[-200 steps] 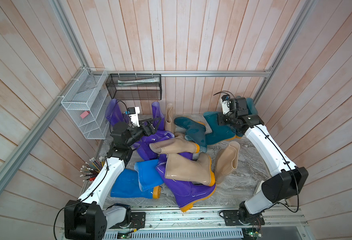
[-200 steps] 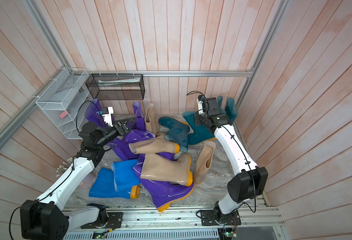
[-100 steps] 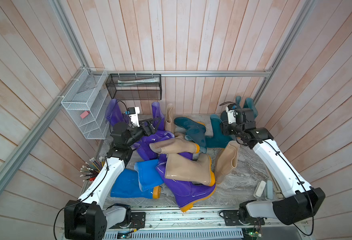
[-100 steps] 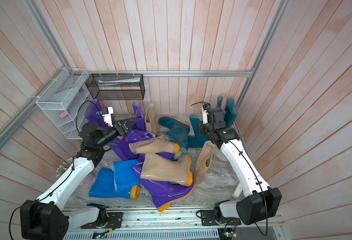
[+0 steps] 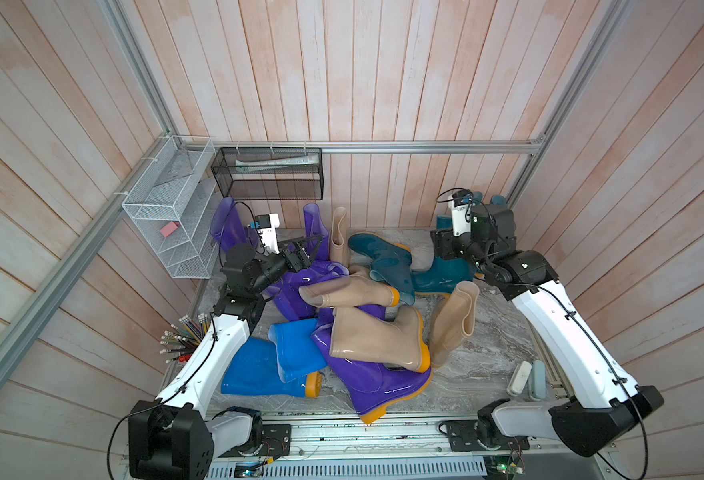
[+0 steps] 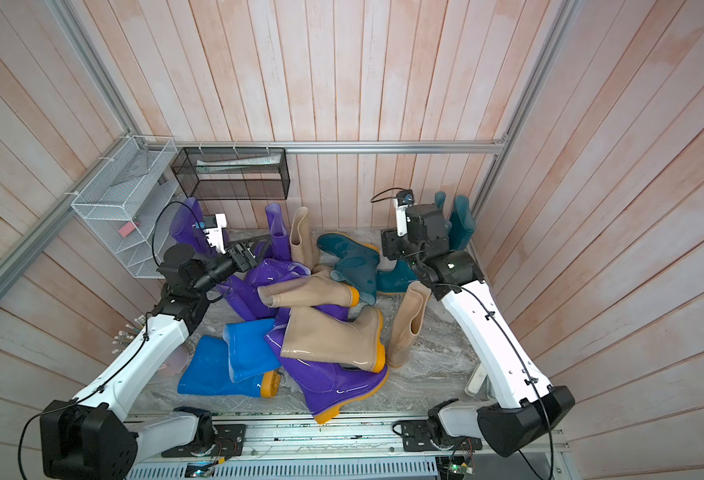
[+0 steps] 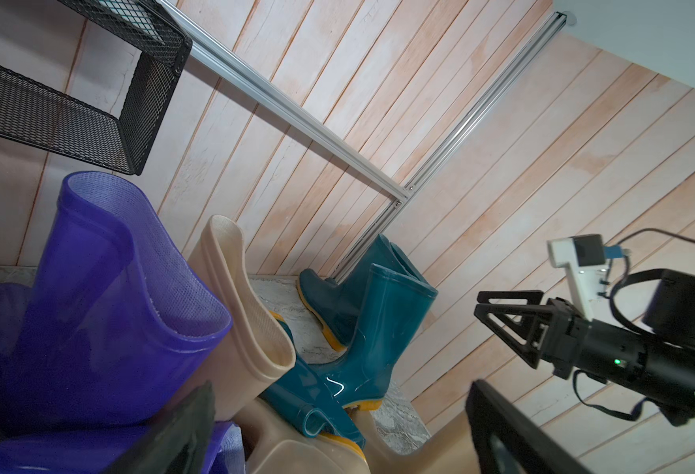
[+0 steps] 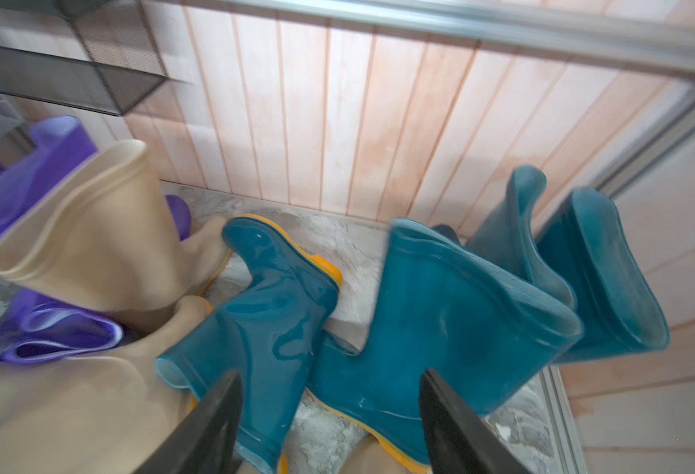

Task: Match and arrange rain boots in pairs
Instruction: Adjust the rain boot at the center of the board.

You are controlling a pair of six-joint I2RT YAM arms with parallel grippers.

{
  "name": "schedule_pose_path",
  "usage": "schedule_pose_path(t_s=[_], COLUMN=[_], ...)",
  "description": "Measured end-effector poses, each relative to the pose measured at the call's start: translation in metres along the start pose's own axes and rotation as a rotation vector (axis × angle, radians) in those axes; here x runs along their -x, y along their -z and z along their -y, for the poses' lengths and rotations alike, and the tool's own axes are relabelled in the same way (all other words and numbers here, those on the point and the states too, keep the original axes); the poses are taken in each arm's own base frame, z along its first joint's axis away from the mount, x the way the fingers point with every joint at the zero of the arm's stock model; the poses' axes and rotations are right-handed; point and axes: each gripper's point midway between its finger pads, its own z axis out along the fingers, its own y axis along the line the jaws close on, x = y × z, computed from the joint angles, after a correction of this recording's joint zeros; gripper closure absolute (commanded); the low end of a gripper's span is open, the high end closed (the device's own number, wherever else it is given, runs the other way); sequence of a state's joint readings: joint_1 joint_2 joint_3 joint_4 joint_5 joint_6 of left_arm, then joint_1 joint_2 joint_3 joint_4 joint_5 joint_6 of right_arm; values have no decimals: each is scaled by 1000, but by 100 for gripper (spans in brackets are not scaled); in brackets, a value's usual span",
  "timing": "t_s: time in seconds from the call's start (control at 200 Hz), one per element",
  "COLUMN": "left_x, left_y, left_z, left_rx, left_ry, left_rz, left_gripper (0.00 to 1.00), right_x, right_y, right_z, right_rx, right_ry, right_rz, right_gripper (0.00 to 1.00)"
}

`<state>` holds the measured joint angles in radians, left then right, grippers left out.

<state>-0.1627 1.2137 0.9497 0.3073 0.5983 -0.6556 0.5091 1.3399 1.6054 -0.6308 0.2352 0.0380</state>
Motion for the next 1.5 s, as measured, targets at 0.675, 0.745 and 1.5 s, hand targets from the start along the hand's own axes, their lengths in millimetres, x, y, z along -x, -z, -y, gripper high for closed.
schedule_pose_path(t_s=[0.675,0.745,1.5], left_x=[0,0,1], left_y=[0,0,1], left_z=[0,0,2], left_rx=[0,0,-1], left_ry=[0,0,-10], left_rz=[0,0,2], left_gripper=[2,2,2], right_x=[-131,-133,-29], right_y=[-89,-97,-174], right_z=[-113,-117,-14], right_rx=[296,299,65], right_ry=[190,188,-23], right_rz=[-323,-318,-151], right_gripper=[19,19,100])
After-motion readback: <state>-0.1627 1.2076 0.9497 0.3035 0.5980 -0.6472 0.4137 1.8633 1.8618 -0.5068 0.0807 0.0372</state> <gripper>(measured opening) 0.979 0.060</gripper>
